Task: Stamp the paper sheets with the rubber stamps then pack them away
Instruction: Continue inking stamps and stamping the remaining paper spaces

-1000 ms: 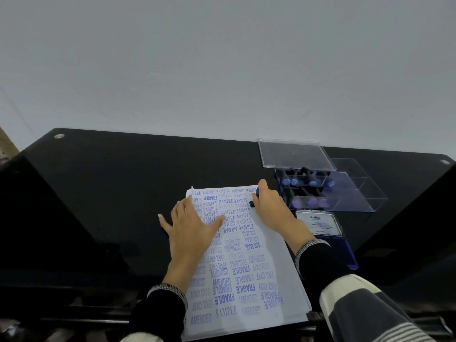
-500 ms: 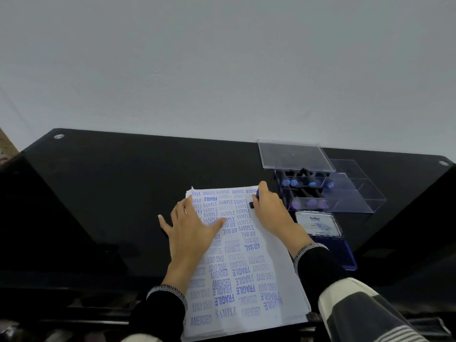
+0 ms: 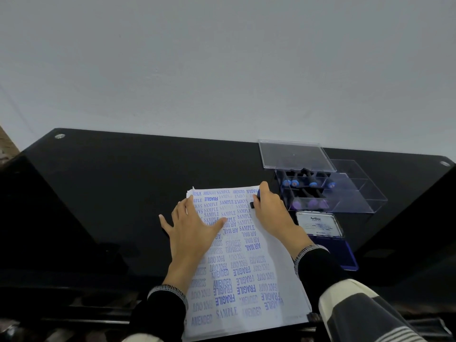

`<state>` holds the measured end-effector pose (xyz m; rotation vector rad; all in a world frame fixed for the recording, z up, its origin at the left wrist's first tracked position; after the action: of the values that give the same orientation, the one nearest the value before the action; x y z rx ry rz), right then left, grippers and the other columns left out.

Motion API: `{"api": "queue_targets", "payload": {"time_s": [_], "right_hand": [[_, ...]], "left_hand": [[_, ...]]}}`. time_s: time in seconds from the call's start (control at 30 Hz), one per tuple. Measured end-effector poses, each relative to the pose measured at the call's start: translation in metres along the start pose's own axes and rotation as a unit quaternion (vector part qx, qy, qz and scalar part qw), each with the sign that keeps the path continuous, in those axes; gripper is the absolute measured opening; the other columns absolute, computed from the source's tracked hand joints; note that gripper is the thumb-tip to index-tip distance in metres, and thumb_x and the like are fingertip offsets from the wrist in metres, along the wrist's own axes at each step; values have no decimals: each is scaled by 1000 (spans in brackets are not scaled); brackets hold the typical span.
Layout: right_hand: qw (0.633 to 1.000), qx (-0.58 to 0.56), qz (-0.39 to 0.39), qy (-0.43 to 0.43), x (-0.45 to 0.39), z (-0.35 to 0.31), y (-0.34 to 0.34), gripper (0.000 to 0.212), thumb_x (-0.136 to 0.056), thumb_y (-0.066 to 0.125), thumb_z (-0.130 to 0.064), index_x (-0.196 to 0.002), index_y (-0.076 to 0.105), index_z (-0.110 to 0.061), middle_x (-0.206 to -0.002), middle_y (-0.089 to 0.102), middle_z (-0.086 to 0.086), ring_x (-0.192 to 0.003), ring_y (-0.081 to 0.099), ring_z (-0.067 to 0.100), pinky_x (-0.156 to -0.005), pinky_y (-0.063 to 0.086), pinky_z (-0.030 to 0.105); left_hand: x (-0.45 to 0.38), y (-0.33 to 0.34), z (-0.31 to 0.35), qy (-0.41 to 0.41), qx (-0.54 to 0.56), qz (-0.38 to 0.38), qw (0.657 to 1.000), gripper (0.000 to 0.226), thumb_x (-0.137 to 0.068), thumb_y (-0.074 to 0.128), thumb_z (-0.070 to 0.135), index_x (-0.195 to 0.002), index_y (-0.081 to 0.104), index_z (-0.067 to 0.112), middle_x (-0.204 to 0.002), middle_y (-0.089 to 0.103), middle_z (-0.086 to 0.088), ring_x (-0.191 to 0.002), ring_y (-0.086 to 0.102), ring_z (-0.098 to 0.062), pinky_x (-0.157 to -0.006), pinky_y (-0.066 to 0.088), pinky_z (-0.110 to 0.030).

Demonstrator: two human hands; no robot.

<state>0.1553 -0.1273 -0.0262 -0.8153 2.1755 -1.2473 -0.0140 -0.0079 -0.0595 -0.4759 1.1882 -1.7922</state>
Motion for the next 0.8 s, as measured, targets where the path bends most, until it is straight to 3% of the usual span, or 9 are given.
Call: {"api": "queue_targets", "payload": {"time_s": [0.27,0.63,0.8], "right_hand": [[1000,4,-11,-1,-4,-1,0,13,-100,40,-22,-93,32,-16,-67,46,-4,-54,47,12,-43,33,24],[1000,25,-13,4,-8,-2,0,12,-100,38,-19,-91,33,-15,-66,45,-2,-52,44,14,-43,26,26],[1000,23,-17,6,-11,-1,1,11,-100,40,-20,-92,33,-15,-67,45,-2,-54,46,15,-44,29,25]], "left_hand": [[0,-1,0,1,-1,2,1000,105,-69,52,82,-148,21,19,-152,30,-2,-143,25,-22,-115,2,-58],[0,0,0,5,-2,5,1000,105,-68,51,82,-147,23,19,-151,32,-2,-142,26,-22,-115,3,-58],[0,0,0,6,-5,7,1000,105,-68,51,82,-148,23,19,-151,32,-1,-142,27,-21,-115,4,-58]]}}
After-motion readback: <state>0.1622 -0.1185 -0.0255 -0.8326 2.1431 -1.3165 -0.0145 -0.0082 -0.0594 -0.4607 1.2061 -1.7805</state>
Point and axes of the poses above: each hand's wrist, its own x-axis away from the middle knuckle, its own y-axis out of the palm, z = x × y, the point moved 6 cm from there along -x, towards the middle knuckle
